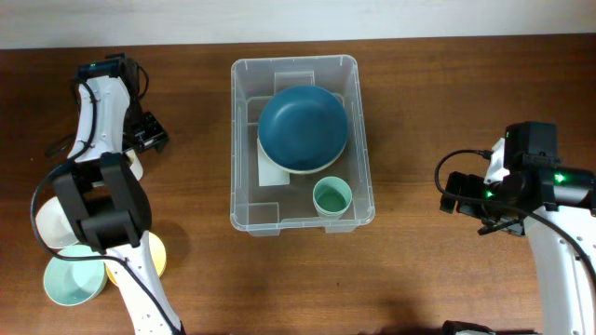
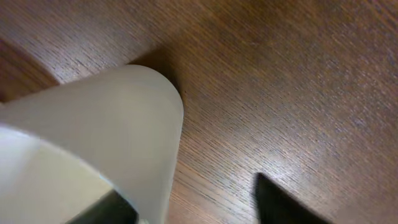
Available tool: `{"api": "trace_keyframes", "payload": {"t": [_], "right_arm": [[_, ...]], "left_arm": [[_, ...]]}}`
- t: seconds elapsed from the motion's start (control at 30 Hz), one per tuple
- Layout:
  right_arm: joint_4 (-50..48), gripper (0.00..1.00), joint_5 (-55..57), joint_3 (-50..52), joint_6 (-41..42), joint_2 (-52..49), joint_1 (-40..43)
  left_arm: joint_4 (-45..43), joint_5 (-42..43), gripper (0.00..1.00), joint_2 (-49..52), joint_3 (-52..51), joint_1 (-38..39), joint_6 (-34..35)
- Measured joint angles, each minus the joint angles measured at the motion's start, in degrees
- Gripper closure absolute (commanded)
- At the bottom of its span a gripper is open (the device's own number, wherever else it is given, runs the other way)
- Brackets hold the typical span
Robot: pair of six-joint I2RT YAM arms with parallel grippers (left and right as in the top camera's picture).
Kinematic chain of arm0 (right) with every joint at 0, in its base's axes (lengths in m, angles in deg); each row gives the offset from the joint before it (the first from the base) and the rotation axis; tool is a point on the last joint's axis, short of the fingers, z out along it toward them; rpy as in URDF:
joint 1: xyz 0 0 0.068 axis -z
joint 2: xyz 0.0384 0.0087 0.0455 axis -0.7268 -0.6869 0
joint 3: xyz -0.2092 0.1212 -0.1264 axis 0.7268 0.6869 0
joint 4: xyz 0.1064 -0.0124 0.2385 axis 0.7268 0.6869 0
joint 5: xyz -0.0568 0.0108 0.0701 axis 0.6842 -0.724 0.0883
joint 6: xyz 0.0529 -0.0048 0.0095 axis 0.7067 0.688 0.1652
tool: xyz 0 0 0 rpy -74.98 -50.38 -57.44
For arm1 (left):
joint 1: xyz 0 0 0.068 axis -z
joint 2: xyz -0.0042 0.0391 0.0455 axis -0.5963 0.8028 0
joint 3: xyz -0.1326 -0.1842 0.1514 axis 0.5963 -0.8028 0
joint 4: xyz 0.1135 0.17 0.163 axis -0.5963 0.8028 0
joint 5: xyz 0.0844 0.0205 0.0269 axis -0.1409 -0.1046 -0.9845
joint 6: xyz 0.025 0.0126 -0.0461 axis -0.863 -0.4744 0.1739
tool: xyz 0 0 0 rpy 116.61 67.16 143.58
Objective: Pack container
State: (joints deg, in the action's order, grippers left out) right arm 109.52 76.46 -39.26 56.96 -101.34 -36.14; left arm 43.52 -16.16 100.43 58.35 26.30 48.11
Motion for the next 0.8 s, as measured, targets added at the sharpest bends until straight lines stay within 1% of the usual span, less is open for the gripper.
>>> {"api": "trace_keyframes", "payload": {"t": [0.2, 0.27, 0.3, 0.6, 0.8], "right_arm": [[0.0, 0.02, 0.0, 0.0, 0.0, 0.0, 0.0], [0.0, 0.02, 0.0, 0.0, 0.0, 0.0, 0.0], [0.0, 0.02, 0.0, 0.0, 0.0, 0.0, 0.0], [0.0, 0.02, 0.0, 0.0, 0.0, 0.0, 0.0], [0.0, 0.02, 0.0, 0.0, 0.0, 0.0, 0.0]], "left_arm": [[0.2, -0.2, 0.84, 0.0, 0.0, 0.0, -0.5], [0.4, -0.1, 0.97, 0.0, 0.0, 0.0, -0.4], [0.4, -0.2, 0.99, 0.0, 0.0, 0.0, -0.6], [1.0, -0.4, 1.00, 0.0, 0.0, 0.0, -0.5], [5.7, 1.2, 0.99, 0.0, 1.2, 0.6, -0.5]]}}
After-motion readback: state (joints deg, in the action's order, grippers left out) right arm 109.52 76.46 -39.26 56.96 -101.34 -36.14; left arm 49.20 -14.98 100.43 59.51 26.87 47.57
